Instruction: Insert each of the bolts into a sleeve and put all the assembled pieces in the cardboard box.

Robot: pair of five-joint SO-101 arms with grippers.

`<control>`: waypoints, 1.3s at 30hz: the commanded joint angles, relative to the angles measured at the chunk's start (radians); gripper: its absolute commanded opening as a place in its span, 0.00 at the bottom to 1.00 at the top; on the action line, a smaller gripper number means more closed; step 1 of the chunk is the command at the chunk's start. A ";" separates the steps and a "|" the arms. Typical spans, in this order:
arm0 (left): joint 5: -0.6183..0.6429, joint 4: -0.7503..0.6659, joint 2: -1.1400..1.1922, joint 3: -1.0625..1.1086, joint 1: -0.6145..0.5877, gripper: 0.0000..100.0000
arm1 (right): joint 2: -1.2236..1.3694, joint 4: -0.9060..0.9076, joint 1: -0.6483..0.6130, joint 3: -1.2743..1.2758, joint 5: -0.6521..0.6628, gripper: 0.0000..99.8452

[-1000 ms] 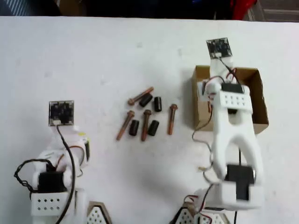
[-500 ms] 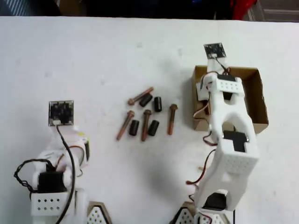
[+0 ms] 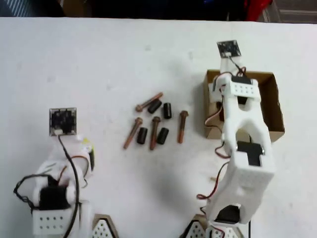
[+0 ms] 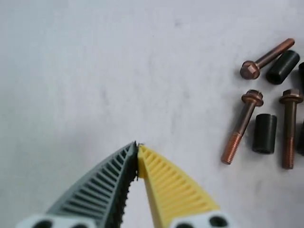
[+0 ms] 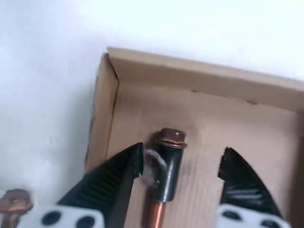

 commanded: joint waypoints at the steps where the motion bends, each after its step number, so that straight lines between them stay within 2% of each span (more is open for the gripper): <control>1: -0.005 0.061 -0.163 -0.011 -0.008 0.03 | -0.168 0.070 -0.036 -0.055 0.011 0.19; 4: -0.005 0.126 -0.285 -0.014 -0.008 0.03 | -0.255 0.128 -0.065 -0.054 0.008 0.18; 12: -0.003 0.132 -0.240 -0.003 -0.004 0.03 | -0.461 0.335 -0.225 -0.052 0.006 0.18; 22: -0.003 -0.003 -0.240 0.170 -0.002 0.03 | -0.650 0.565 -0.507 -0.051 0.005 0.18; 28: -0.005 -0.003 -0.240 0.192 -0.002 0.03 | -0.650 0.530 -0.515 0.031 0.005 0.18; 34: -0.006 -0.003 -0.240 0.192 -0.002 0.03 | -0.645 0.266 -0.456 0.250 0.005 0.18; 39: -0.006 -0.003 -0.240 0.193 -0.002 0.03 | -0.522 0.236 -0.444 0.227 -0.071 0.18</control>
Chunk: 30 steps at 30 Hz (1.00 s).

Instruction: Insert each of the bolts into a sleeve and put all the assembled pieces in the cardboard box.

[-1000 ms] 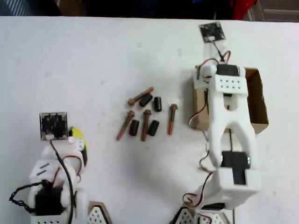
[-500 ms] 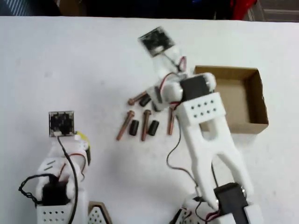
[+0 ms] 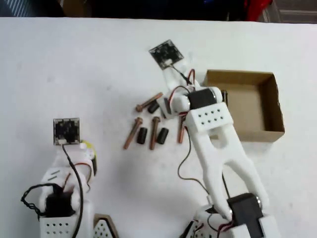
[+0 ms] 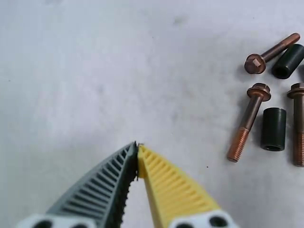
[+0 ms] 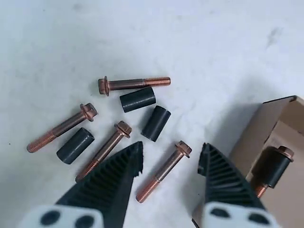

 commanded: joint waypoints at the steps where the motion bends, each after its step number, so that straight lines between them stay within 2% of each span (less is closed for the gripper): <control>1: -0.005 -0.028 -0.001 -0.006 -0.002 0.03 | 0.088 -0.018 0.007 -0.058 -0.069 0.18; 12: -0.002 -0.028 -0.001 -0.006 -0.002 0.03 | 0.421 0.097 -0.022 -0.350 -0.256 0.18; 19: 0.000 -0.029 -0.001 -0.006 -0.002 0.03 | 0.575 0.087 -0.059 -0.404 -0.261 0.18; 30: 0.000 -0.031 -0.001 -0.006 -0.002 0.03 | 0.757 0.088 -0.013 -0.569 -0.262 0.18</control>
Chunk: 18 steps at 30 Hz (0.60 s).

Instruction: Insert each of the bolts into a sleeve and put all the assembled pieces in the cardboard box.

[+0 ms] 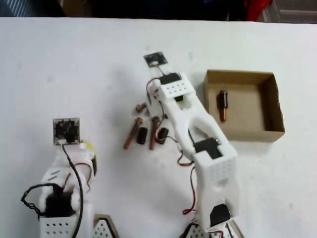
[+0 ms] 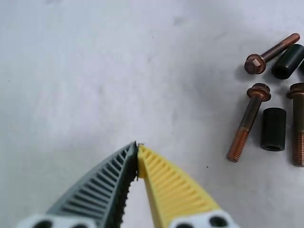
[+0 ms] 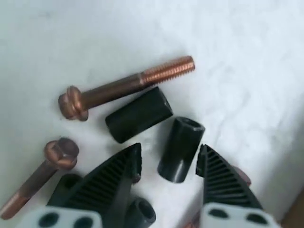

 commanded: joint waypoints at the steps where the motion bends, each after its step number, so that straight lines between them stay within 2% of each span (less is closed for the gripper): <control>1: 0.000 -0.029 -0.001 -0.006 -0.002 0.03 | 0.019 -0.002 0.030 -0.095 -0.008 0.18; 14: 0.000 -0.037 -0.001 0.017 -0.002 0.03 | 0.105 -0.002 0.038 -0.163 -0.005 0.17; 16: 0.000 -0.037 -0.001 0.017 -0.002 0.03 | 0.111 -0.002 0.038 -0.163 -0.009 0.14; 18: 0.000 -0.037 -0.001 0.017 -0.002 0.03 | 0.124 -0.002 0.038 -0.163 -0.009 0.05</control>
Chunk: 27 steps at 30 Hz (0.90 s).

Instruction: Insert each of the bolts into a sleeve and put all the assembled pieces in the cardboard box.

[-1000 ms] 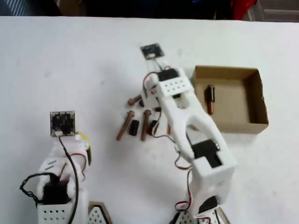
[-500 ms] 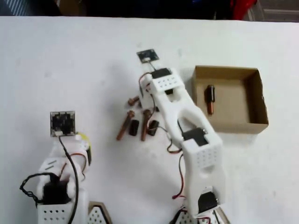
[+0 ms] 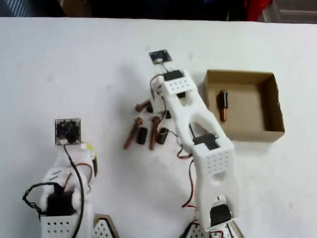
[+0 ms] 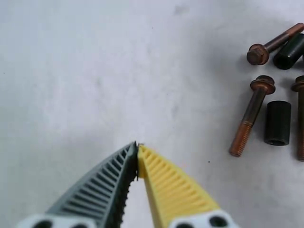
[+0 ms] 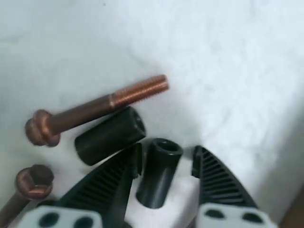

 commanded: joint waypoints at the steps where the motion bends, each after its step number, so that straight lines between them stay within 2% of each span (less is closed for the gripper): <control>1: 0.000 -0.035 -0.001 -0.011 -0.002 0.03 | 0.007 -0.007 -0.007 -0.043 -0.009 0.01; 5: 0.000 -0.035 -0.001 -0.011 -0.002 0.03 | 0.013 -0.002 -0.008 -0.043 -0.011 0.07; 10: 0.000 -0.035 -0.001 -0.011 -0.002 0.03 | 0.004 -0.001 -0.013 -0.041 -0.003 0.01; 14: 0.000 -0.035 -0.001 -0.011 -0.001 0.03 | -0.027 0.015 -0.013 -0.041 -0.002 0.02; 27: -0.002 -0.035 -0.001 -0.011 -0.001 0.03 | -0.337 0.222 -0.013 -0.038 0.020 0.02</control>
